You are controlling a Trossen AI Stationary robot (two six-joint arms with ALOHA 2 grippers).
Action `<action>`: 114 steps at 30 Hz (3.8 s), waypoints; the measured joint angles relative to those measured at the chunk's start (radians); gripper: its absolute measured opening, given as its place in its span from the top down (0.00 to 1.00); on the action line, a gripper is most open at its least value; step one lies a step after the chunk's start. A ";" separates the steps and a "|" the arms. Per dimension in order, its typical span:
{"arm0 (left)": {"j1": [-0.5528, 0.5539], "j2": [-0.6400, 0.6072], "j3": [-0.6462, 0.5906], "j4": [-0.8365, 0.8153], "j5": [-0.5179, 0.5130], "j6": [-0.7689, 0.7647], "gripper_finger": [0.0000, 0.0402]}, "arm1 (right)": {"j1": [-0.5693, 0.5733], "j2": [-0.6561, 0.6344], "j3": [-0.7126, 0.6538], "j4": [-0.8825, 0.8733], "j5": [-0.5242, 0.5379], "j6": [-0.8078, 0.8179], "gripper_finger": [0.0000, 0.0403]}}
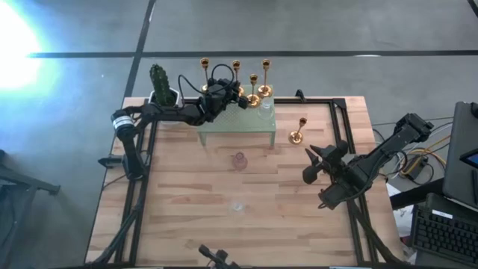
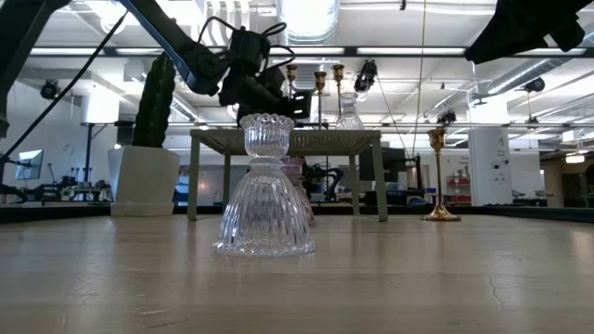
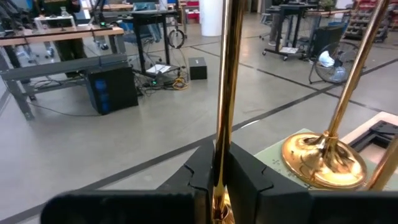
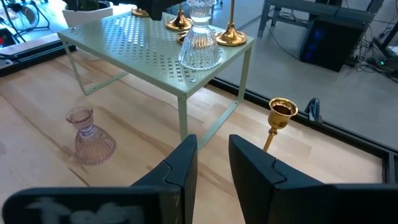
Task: Pick & Place candle stick holders
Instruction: Put the gold candle holder on the shelf
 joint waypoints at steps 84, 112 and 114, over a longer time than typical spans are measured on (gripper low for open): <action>-0.392 -0.855 -0.595 -0.005 -0.021 0.193 0.48 | -0.304 0.537 -0.334 0.641 0.199 0.262 0.73; -0.371 -0.827 -0.609 -0.001 -0.022 0.209 0.49 | -0.578 0.529 -0.339 0.712 0.212 0.164 0.62; -0.370 -0.827 -0.609 -0.001 -0.022 0.209 0.49 | -0.577 0.529 -0.339 0.715 0.212 0.164 0.63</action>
